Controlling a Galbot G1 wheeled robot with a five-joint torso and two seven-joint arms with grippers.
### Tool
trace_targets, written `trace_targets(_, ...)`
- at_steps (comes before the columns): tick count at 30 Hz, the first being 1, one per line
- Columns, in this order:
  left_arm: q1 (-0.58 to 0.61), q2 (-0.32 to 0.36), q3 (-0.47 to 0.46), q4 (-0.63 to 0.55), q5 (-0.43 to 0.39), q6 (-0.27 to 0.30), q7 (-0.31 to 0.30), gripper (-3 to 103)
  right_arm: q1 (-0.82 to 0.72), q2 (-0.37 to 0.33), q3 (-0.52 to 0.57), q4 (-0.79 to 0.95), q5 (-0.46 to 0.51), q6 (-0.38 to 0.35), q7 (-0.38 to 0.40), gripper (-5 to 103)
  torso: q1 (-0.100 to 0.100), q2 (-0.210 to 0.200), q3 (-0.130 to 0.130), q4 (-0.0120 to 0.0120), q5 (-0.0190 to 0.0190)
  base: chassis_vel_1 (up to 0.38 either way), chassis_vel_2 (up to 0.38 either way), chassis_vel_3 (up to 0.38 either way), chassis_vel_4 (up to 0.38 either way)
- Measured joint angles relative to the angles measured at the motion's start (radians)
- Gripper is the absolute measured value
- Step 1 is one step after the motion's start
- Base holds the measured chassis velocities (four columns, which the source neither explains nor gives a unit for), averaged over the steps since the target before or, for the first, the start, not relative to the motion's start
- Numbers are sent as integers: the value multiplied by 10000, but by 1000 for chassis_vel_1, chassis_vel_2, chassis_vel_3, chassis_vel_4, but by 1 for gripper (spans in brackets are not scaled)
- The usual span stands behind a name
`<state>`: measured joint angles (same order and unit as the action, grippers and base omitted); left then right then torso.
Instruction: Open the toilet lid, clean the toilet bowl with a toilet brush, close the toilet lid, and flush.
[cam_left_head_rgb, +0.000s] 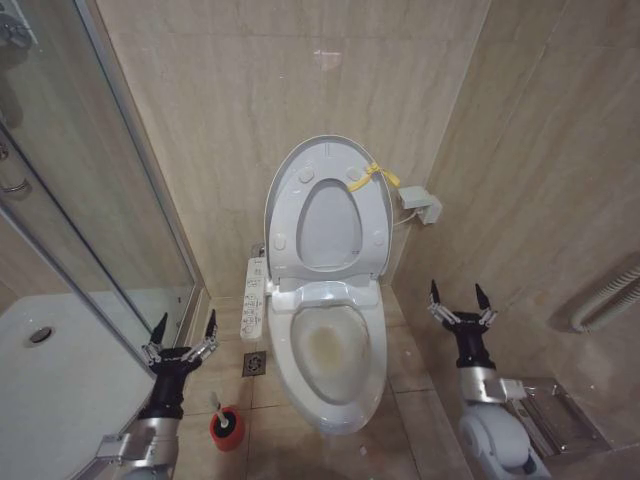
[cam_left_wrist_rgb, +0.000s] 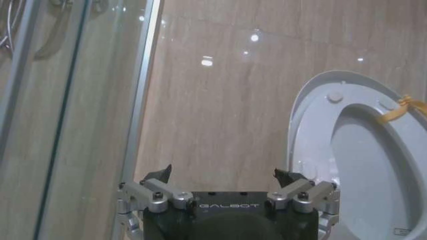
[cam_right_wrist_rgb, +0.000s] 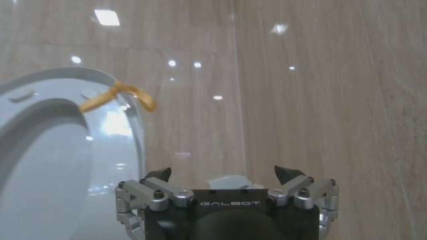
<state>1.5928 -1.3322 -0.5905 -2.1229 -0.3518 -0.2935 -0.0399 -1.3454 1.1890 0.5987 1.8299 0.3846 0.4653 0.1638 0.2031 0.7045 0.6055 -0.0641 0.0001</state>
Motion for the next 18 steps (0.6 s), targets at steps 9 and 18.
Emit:
trace_targets(9,6,-262,-26,45,47,-47,39,100,215,-482,113,-154,681,-256,-121,100,-1,0,0,0,0,0,0,0,0)
trace_targets(18,50,-341,-287,45,79,-95,79,100,570,-745,-14,-400,1094,-413,-156,100,-4,1,-2,-1,0,-27,15,12,-23)
